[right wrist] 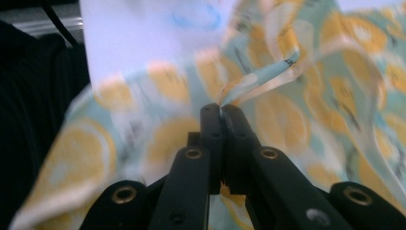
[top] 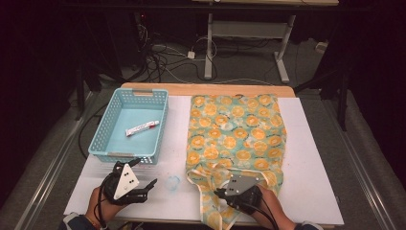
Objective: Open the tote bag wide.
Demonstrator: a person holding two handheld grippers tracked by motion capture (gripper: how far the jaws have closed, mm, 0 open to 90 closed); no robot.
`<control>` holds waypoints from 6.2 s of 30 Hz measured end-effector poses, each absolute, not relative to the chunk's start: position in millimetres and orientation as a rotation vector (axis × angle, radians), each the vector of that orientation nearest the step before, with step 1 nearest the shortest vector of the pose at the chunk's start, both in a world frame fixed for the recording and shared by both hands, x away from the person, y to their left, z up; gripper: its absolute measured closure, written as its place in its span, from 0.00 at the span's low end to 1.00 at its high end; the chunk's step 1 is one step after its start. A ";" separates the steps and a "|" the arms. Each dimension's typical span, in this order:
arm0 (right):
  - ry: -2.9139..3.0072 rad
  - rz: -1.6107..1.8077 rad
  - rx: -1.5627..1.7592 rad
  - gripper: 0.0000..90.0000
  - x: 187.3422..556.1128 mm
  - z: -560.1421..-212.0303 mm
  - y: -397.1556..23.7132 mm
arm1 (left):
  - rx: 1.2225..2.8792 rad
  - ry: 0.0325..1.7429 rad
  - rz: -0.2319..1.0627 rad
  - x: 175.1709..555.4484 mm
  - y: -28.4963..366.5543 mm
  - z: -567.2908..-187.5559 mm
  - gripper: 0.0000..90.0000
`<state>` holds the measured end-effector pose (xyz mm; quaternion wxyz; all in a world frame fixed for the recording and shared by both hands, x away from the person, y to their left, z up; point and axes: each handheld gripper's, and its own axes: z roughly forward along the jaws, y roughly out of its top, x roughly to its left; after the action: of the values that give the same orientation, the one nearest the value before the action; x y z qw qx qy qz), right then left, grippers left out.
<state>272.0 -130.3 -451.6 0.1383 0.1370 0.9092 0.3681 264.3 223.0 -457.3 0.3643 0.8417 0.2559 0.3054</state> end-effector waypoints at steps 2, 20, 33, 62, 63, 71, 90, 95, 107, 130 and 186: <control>2.615 1.078 0.380 0.99 274.1 -447.0 -122.0 | 2.165 0.658 0.786 264.2 223.5 -457.2 0.20; 2.409 1.039 0.407 0.99 289.0 -412.4 -137.2 | 2.172 0.646 0.785 262.3 221.7 -456.3 0.20; 2.443 0.895 0.566 0.94 316.4 -424.8 -181.1 | 2.189 0.639 0.764 262.6 219.1 -458.0 0.20; 2.617 0.649 0.734 0.98 357.6 -457.0 -207.3 | 2.210 0.623 0.750 263.4 216.2 -460.0 0.20; 2.605 0.644 0.722 0.98 358.0 -456.1 -206.1 | 2.210 0.623 0.749 263.6 216.0 -460.0 0.20; 2.557 0.720 0.712 0.99 367.6 -447.7 -201.1 | 2.203 0.616 0.749 267.4 212.2 -458.7 0.20; 2.430 0.912 0.742 1.00 382.1 -424.7 -175.0 | 2.170 0.602 0.792 285.0 199.7 -449.5 0.21; 2.339 0.980 0.799 1.00 387.0 -411.2 -175.7 | 2.155 0.602 0.812 287.4 199.8 -445.1 0.21; 2.108 1.141 0.849 1.00 385.9 -360.0 -176.4 | 2.036 0.754 0.911 297.7 232.7 -415.6 0.21; 2.067 1.136 0.875 1.00 396.5 -348.3 -167.3 | 2.322 0.937 0.751 411.9 261.4 -401.8 0.20; 2.165 1.112 0.816 1.00 404.0 -336.8 -105.5 | 2.145 0.826 0.586 396.6 256.2 -393.2 0.78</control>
<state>404.0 -105.5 -336.8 0.2834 0.3047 0.8089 0.4154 396.6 256.2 -393.2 0.3751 0.8382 0.3229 0.2291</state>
